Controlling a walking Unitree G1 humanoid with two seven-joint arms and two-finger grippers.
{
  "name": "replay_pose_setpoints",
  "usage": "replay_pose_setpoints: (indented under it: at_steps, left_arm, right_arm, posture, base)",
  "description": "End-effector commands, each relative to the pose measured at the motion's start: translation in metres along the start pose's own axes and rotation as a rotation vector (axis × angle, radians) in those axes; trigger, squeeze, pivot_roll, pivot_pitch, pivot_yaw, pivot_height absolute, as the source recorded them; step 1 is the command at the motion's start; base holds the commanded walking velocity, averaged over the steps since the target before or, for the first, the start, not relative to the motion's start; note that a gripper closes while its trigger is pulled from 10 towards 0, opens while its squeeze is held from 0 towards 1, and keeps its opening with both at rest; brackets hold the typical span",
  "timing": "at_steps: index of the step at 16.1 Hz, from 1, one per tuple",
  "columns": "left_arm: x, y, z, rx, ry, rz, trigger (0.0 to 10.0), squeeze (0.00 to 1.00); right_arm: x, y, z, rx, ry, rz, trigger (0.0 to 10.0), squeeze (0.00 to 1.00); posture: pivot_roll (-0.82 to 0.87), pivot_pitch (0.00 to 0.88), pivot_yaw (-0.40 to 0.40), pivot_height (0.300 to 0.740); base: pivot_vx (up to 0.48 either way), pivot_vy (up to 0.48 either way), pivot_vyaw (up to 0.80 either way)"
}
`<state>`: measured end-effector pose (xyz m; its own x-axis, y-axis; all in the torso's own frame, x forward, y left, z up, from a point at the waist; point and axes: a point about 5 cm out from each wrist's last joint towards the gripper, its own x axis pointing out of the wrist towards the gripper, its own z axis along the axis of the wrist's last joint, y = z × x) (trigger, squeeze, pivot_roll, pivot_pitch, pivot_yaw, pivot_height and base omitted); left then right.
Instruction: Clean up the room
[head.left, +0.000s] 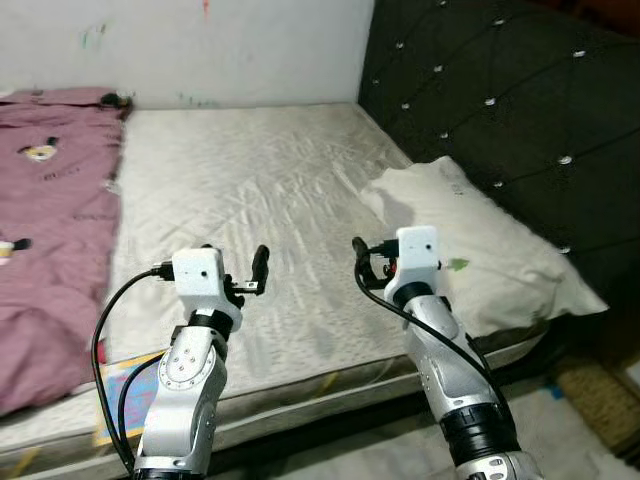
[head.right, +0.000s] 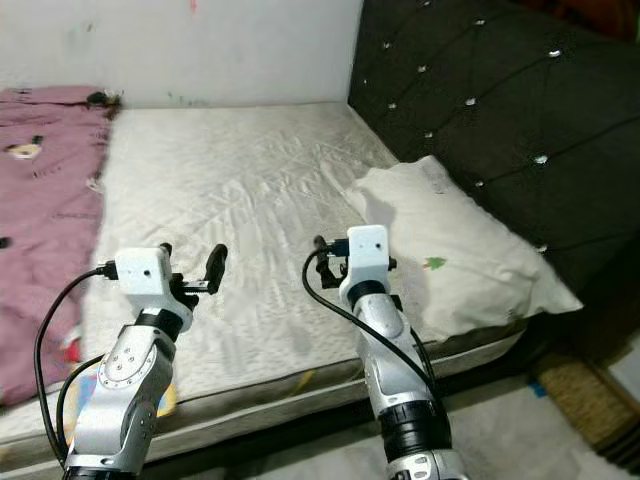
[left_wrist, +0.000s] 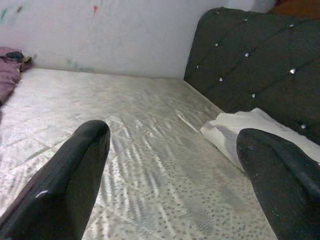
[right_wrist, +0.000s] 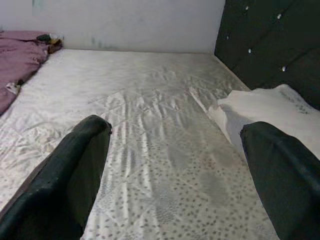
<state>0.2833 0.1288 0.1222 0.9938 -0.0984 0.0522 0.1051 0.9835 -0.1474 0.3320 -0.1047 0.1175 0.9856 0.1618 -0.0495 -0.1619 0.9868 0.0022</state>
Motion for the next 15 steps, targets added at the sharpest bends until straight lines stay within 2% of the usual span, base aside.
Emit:
replay_pose_setpoints:
  at_steps: [1, 5, 7, 15]
  left_arm:
    - [0.001, -0.009, 0.000, -0.006, 0.000, -0.024, 10.0, 0.00]
    - [-0.008, 0.008, -0.005, 0.043, 0.017, 0.024, 10.0, 0.00]
    - [-0.007, 0.012, -0.004, 0.067, 0.002, 0.053, 10.0, 0.00]
    - [-0.005, 0.009, -0.004, 0.062, -0.005, 0.062, 10.0, 0.00]
  right_arm:
    - [-0.002, -0.013, 0.000, -0.010, 0.002, -0.034, 10.0, 0.00]
    - [-0.003, -0.015, -0.001, -0.014, 0.003, -0.036, 10.0, 0.00]
    - [-0.004, -0.013, -0.001, -0.019, 0.003, -0.028, 10.0, 0.00]
    - [-0.003, -0.013, 0.000, -0.016, -0.002, -0.025, 10.0, 0.00]
  posture:
    - [0.02, 0.000, -0.051, 0.740]
    - [0.02, 0.000, -0.051, 0.740]
    - [0.03, 0.000, -0.053, 0.740]
    - [0.02, 0.000, -0.054, 0.740]
  base:
    - [0.000, 0.480, 0.00]
    - [0.000, 0.480, 0.00]
    - [0.000, 0.480, 0.00]
    - [0.000, 0.480, 0.00]
